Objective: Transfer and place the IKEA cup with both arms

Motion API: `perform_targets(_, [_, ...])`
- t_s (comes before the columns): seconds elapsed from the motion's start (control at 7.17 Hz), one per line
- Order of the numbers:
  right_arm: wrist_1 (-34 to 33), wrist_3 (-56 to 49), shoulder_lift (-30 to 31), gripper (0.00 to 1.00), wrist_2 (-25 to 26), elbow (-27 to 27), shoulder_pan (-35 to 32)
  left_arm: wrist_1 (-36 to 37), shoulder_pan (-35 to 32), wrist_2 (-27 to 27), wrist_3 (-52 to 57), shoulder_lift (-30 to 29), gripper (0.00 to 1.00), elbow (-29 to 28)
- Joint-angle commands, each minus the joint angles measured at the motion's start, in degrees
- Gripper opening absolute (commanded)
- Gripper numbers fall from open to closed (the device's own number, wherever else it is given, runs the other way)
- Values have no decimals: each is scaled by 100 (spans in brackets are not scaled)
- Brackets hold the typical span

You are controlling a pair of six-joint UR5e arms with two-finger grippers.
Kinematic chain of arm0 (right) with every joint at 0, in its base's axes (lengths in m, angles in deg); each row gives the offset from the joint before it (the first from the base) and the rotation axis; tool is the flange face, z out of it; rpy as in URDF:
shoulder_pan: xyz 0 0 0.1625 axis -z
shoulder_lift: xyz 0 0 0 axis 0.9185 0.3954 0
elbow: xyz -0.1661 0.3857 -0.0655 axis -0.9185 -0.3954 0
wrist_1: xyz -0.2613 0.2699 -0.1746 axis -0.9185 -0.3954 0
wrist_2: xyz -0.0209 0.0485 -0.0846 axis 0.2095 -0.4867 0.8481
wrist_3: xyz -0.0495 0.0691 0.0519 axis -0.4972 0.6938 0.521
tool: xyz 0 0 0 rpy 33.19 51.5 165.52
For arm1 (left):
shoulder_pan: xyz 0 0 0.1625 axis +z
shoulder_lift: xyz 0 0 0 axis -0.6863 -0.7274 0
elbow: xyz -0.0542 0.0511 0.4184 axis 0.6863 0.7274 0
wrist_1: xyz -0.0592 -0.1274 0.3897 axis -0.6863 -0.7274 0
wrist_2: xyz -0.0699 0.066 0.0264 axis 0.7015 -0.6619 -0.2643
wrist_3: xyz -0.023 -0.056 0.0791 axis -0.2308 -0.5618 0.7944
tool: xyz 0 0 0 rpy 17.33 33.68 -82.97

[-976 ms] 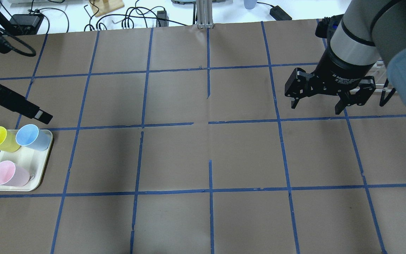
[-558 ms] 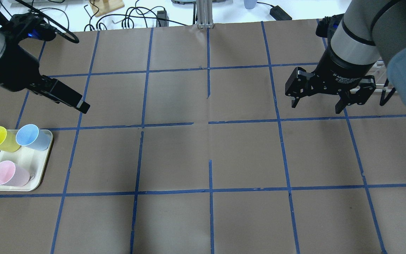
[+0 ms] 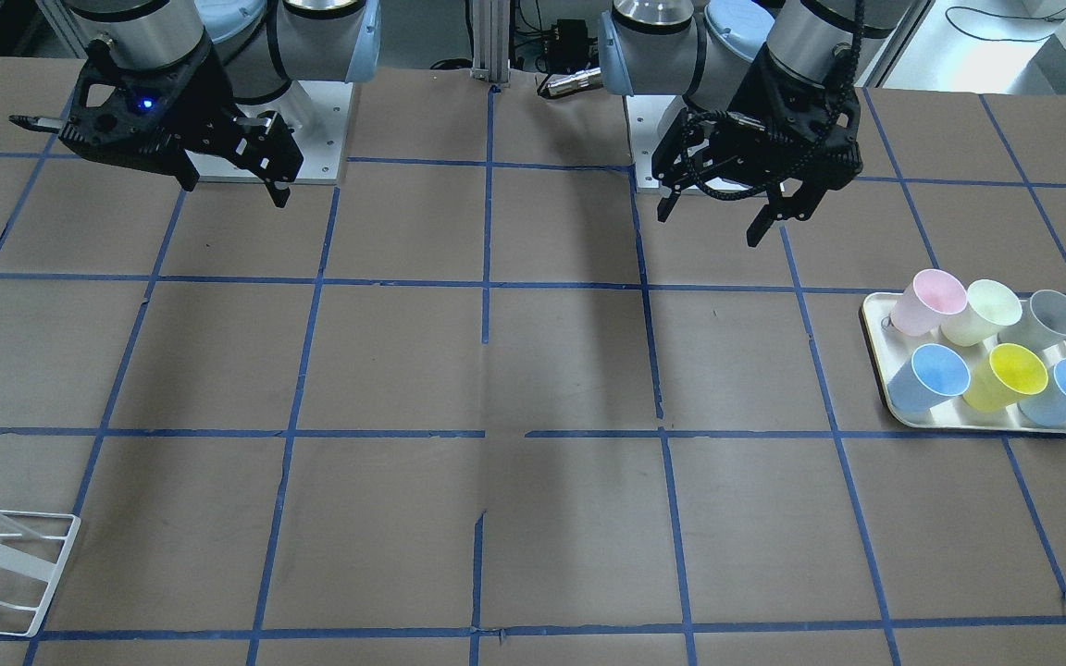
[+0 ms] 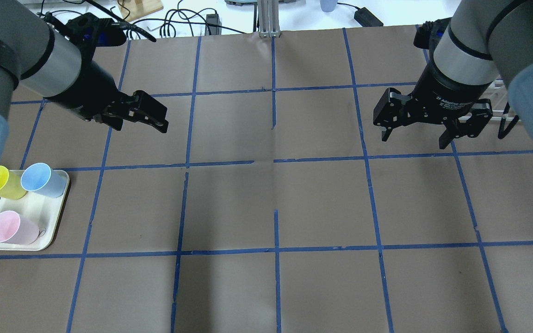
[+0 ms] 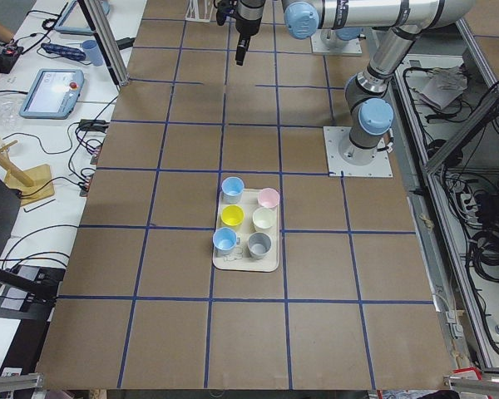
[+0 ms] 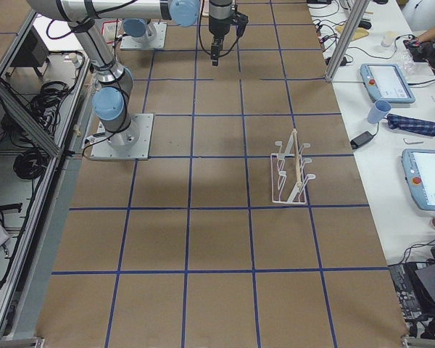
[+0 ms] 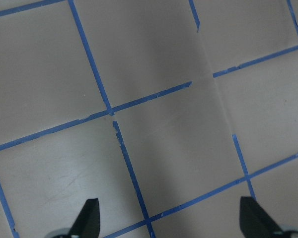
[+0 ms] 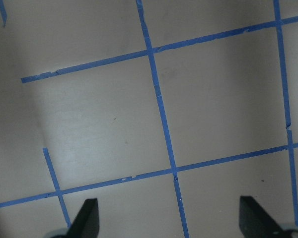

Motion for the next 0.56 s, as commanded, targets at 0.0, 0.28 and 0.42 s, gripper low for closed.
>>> perform_targets(0.0, [0,1,2,100,6,0,5,40,-248,-611,-992,-70,100,-46])
perform_targets(0.28, [9,1,2,100,24,0,5,-354,-249,-677,-1614,-192,100,-352])
perform_targets(0.42, [18,1,2,100,24,0,5,-939,-248,-686,-1686,-367,100,-745])
